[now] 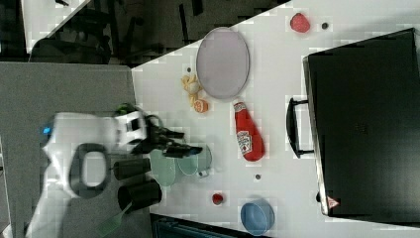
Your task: Pick Ketchup from the table and place it in strainer.
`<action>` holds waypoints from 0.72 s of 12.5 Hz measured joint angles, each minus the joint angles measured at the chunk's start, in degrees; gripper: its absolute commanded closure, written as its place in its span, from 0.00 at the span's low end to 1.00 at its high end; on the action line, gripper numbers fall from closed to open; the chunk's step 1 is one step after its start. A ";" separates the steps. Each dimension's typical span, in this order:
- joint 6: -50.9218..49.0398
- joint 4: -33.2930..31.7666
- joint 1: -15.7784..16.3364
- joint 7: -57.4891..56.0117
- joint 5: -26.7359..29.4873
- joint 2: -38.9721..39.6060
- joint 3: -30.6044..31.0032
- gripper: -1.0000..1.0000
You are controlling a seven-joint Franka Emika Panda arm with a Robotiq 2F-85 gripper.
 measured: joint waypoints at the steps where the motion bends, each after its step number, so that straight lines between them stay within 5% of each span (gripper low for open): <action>1: 3.01 -2.13 0.11 -5.36 0.12 1.60 -0.29 0.00; 9: 23.07 -11.30 -0.13 -33.31 -0.59 4.49 -1.12 0.00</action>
